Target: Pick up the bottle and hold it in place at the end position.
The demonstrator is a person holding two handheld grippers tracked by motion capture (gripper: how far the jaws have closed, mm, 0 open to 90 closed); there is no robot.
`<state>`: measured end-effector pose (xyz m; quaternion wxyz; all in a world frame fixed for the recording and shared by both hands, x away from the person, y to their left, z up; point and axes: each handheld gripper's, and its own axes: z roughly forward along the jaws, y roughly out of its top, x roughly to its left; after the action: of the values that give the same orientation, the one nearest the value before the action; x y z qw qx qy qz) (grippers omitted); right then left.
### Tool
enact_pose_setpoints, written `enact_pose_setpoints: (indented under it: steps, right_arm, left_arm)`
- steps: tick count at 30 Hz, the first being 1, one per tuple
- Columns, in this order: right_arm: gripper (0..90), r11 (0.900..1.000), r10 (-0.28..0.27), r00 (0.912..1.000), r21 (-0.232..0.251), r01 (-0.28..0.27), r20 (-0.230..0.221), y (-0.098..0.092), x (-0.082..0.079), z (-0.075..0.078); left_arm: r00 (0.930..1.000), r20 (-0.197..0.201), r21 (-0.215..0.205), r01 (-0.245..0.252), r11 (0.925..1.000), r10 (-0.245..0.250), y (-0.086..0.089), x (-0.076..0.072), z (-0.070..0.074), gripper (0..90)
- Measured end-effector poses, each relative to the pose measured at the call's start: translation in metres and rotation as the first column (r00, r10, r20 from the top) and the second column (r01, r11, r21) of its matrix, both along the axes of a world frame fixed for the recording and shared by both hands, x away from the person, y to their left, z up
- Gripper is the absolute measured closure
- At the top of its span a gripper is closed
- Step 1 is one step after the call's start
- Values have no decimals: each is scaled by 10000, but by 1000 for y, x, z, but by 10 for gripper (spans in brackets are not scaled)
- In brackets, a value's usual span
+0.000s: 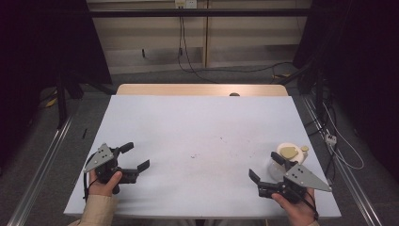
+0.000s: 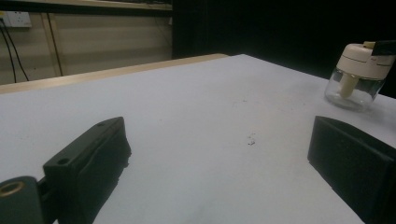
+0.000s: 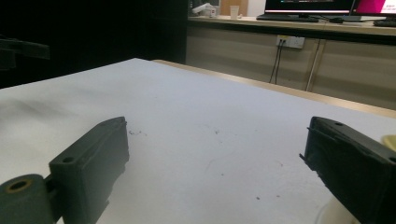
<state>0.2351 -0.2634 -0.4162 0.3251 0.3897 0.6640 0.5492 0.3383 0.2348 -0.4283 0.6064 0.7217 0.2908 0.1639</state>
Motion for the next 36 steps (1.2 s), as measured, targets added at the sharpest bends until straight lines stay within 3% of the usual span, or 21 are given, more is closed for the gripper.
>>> enact_pose_setpoints:
  steps: [12, 15, 21, 22, 29, 36]
  right_arm:
    - [87, 9997, -123, 9999, 192, 122, 68, -14, -8, 10]
    - [83, 9992, -306, 9993, 257, 300, 234, -18, -12, 19]
    - [84, 9979, -638, 9978, 159, 636, 157, -25, -18, 27]
    - [84, 9962, -870, 9961, -20, 870, 156, -29, -18, 28]
    - [78, 9873, -1587, 9872, 55, 1587, 177, -46, -19, 26]
    - [52, 9778, -2095, 9777, 33, 2095, 120, -58, -21, 20]
  left_arm:
    - [10000, 10, 136, 75, 9999, -75, -2, 0, -1, 46]
    - [10000, -42, 122, 57, 9999, -56, -3, 0, -2, 46]
    - [9999, -80, 223, 83, 9997, -81, -4, 1, -3, 46]
    - [9999, -121, 234, 96, 9997, -93, -4, 1, -3, 45]
    - [9998, -74, 508, 171, 9986, -167, -6, 1, -5, 46]
    - [9997, -108, 480, 203, 9986, -198, -7, 1, -5, 46]
